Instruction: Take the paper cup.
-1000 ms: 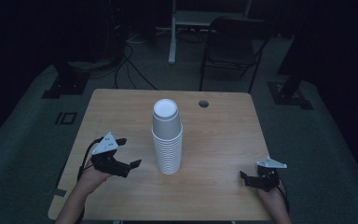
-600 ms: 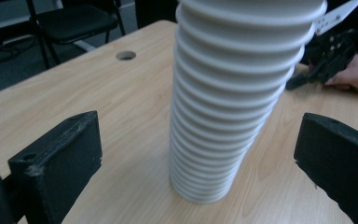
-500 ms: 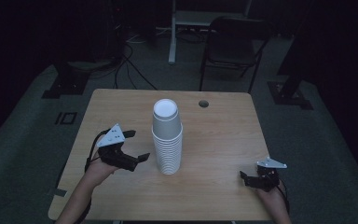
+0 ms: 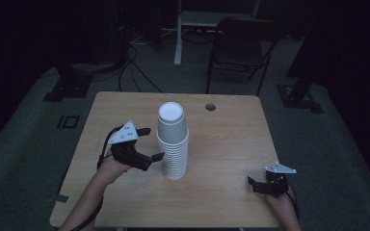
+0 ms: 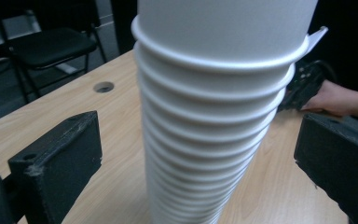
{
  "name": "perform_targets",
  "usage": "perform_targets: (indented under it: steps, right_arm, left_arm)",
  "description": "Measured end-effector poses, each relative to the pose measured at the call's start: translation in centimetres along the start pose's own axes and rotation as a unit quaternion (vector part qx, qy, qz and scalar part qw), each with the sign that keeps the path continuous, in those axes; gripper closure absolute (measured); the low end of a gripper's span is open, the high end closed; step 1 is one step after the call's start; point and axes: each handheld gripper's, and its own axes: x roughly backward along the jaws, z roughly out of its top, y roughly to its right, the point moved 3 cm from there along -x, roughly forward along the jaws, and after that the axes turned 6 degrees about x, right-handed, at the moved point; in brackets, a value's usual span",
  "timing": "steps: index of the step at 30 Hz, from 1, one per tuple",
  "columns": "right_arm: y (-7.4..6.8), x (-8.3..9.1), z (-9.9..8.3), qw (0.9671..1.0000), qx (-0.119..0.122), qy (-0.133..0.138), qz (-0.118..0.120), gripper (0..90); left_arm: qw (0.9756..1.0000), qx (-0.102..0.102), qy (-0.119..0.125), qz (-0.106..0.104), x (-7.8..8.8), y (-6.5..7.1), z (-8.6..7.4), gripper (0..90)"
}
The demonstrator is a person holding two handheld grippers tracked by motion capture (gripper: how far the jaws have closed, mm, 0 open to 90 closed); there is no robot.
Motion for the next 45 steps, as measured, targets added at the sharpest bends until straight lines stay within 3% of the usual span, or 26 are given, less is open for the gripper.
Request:
perform_targets:
  steps: [10, 17, 22, 26, 33, 41, 45]
  right_arm:
    - [0.0, 0.0, 0.0, 1.0, 0.0, 0.0, 0.0, 11.0]
    - [0.0, 0.0, 0.0, 1.0, 0.0, 0.0, 0.0, 11.0]
    - [0.0, 0.0, 0.0, 1.0, 0.0, 0.0, 0.0, 11.0]
    - [0.0, 0.0, 0.0, 1.0, 0.0, 0.0, 0.0, 11.0]
    - [0.0, 0.0, 0.0, 1.0, 0.0, 0.0, 0.0, 11.0]
    - [0.0, 0.0, 0.0, 1.0, 0.0, 0.0, 0.0, 11.0]
    - [0.0, 0.0, 0.0, 1.0, 0.0, 0.0, 0.0, 11.0]
  left_arm:
    - [0.9998, -0.004, 0.007, -0.019, -1.4, 0.2, 1.3, 1.3]
    - [0.9997, -0.006, 0.017, -0.016, -2.2, 0.4, 1.8, 1.3]
    - [0.9994, -0.006, 0.022, -0.026, -2.8, 0.5, 2.0, 1.3]
    - [0.999, -0.003, 0.028, -0.035, -3.2, 0.5, 2.0, 1.4]
    - [0.9988, -0.01, 0.034, -0.035, -3.9, 0.4, 1.9, 3.4]
    - [0.9975, 0.006, 0.042, -0.056, -4.0, 0.1, 1.4, 4.7]
    - [0.9979, 0.004, 0.034, -0.054, -4.0, 0.1, 1.6, 5.2]
